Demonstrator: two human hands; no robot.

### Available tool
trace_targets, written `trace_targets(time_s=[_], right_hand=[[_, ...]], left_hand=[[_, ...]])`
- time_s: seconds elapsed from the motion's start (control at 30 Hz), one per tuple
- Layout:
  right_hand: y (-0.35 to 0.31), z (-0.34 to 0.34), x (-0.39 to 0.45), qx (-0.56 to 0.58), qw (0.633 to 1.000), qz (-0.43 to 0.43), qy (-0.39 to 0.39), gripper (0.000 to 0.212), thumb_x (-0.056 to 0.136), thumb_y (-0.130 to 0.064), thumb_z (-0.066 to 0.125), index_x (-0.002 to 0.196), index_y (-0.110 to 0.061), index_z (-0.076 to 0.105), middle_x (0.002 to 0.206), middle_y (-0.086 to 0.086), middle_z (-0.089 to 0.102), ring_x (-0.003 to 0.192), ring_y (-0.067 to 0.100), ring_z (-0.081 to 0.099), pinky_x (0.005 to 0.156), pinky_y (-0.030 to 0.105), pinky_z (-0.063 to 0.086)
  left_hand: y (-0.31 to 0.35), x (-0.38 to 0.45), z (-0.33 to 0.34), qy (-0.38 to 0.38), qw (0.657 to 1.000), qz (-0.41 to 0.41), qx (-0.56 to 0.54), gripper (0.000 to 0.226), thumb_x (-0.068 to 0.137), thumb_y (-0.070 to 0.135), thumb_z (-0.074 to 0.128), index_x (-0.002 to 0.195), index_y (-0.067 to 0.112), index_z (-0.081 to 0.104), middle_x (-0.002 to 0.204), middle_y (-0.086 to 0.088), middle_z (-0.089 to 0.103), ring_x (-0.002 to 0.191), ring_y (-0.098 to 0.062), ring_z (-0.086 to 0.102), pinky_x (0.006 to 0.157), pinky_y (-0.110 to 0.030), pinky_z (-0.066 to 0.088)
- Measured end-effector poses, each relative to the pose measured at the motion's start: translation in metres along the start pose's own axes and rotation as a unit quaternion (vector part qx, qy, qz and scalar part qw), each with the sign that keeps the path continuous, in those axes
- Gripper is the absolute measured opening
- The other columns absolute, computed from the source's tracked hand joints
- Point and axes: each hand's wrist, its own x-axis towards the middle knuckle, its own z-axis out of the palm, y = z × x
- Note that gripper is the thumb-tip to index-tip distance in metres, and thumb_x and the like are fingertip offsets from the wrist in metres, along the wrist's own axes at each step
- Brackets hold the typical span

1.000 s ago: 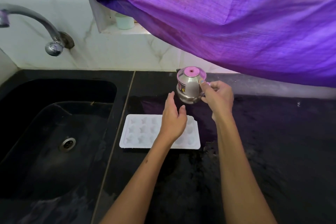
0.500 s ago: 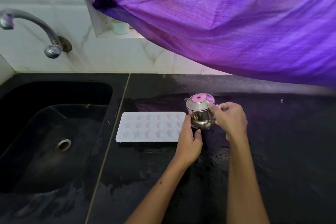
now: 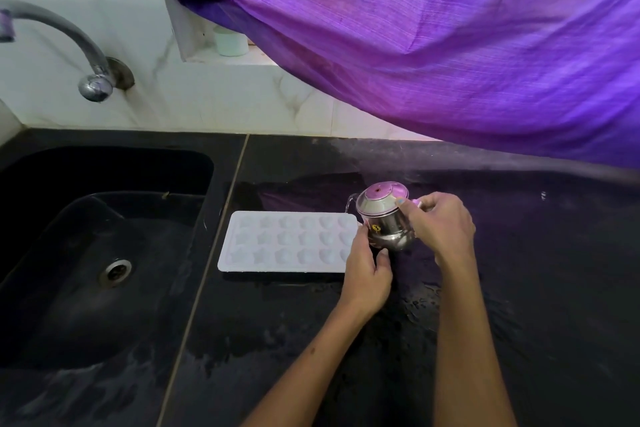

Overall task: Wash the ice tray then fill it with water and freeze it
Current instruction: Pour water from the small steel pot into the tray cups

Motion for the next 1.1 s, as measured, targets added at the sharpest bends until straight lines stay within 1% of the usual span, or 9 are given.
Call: trace_targets(time_s=[0.33, 0.5, 0.6, 0.7, 0.8, 0.83, 0.9, 0.97, 1.1], right_hand=[[0.001, -0.002, -0.001, -0.007, 1.0, 0.005, -0.003, 0.036, 0.087, -0.039, 0.066, 0.061, -0.016, 0.059, 0.064, -0.005, 0.063, 0.084, 0.025, 0.065, 0.082, 0.036, 0.046], [0.001, -0.003, -0.003, -0.008, 1.0, 0.008, -0.004, 0.036, 0.088, -0.039, 0.066, 0.064, -0.013, 0.062, 0.063, -0.005, 0.063, 0.084, 0.025, 0.065, 0.078, 0.034, 0.044], [0.002, -0.004, -0.005, -0.009, 1.0, 0.015, -0.007, 0.037, 0.087, -0.041, 0.067, 0.059, -0.018, 0.057, 0.062, -0.005, 0.063, 0.083, 0.025, 0.066, 0.082, 0.036, 0.048], [0.007, -0.002, -0.003, 0.025, 0.999, 0.03, 0.002, 0.032, 0.082, -0.042, 0.069, 0.064, -0.017, 0.061, 0.074, -0.004, 0.07, 0.082, 0.025, 0.069, 0.087, 0.04, 0.053], [0.01, -0.003, -0.003, 0.076, 0.996, 0.05, 0.008, 0.035, 0.07, -0.05, 0.073, 0.068, -0.016, 0.065, 0.075, -0.004, 0.072, 0.08, 0.025, 0.071, 0.084, 0.046, 0.056], [0.009, -0.003, -0.003, 0.092, 0.994, 0.053, 0.008, 0.039, 0.064, -0.055, 0.072, 0.068, -0.017, 0.066, 0.073, -0.003, 0.072, 0.08, 0.024, 0.071, 0.082, 0.047, 0.057], [0.007, -0.003, -0.004, 0.113, 0.992, 0.053, 0.009, 0.047, 0.055, -0.062, 0.068, 0.069, -0.017, 0.067, 0.068, -0.002, 0.071, 0.079, 0.024, 0.071, 0.079, 0.048, 0.058], [0.005, -0.001, -0.005, 0.128, 0.99, 0.051, 0.01, 0.052, 0.05, -0.064, 0.065, 0.068, -0.016, 0.067, 0.067, -0.001, 0.071, 0.079, 0.025, 0.071, 0.079, 0.049, 0.058], [-0.005, 0.006, -0.012, 0.111, 0.993, 0.04, 0.01, 0.04, 0.065, -0.055, 0.073, 0.07, -0.016, 0.066, 0.07, -0.001, 0.071, 0.08, 0.025, 0.071, 0.08, 0.049, 0.058]], left_hand=[[0.003, -0.001, 0.001, -0.004, 1.0, -0.014, 0.017, 0.045, 0.092, 0.002, 0.043, 0.134, 0.018, 0.039, 0.121, 0.011, 0.051, 0.112, -0.002, 0.048, 0.089, -0.001, 0.032], [0.004, -0.004, 0.002, -0.002, 1.0, -0.022, 0.012, 0.045, 0.091, 0.007, 0.043, 0.13, 0.029, 0.039, 0.125, 0.002, 0.056, 0.108, -0.01, 0.054, 0.097, -0.022, 0.041], [0.005, -0.007, 0.0, 0.004, 1.0, -0.027, 0.011, 0.045, 0.089, 0.011, 0.043, 0.124, 0.038, 0.038, 0.125, 0.005, 0.056, 0.115, -0.01, 0.053, 0.101, -0.026, 0.04], [0.007, -0.01, -0.003, 0.014, 0.999, -0.024, 0.017, 0.046, 0.086, 0.015, 0.041, 0.115, 0.051, 0.038, 0.123, 0.008, 0.057, 0.112, -0.012, 0.055, 0.101, -0.029, 0.042], [0.01, -0.012, -0.008, 0.006, 1.0, -0.013, 0.017, 0.051, 0.087, 0.017, 0.042, 0.134, 0.038, 0.039, 0.129, 0.006, 0.055, 0.117, -0.023, 0.054, 0.104, -0.038, 0.042], [0.011, -0.012, -0.01, 0.004, 1.0, -0.009, 0.017, 0.052, 0.089, 0.014, 0.042, 0.139, 0.029, 0.037, 0.131, 0.006, 0.053, 0.12, -0.019, 0.052, 0.106, -0.037, 0.04], [0.013, -0.012, -0.016, -0.003, 1.0, 0.003, 0.011, 0.05, 0.093, 0.005, 0.043, 0.14, 0.021, 0.036, 0.13, 0.015, 0.047, 0.119, 0.008, 0.044, 0.106, -0.02, 0.035], [0.015, -0.012, -0.023, -0.013, 1.0, 0.004, 0.005, 0.048, 0.094, 0.002, 0.041, 0.138, 0.021, 0.036, 0.121, 0.025, 0.043, 0.107, 0.027, 0.038, 0.096, -0.002, 0.031], [0.017, -0.012, -0.035, -0.019, 1.0, -0.007, 0.006, 0.045, 0.096, 0.003, 0.041, 0.134, 0.026, 0.037, 0.11, 0.034, 0.04, 0.095, 0.036, 0.036, 0.084, 0.007, 0.028]])
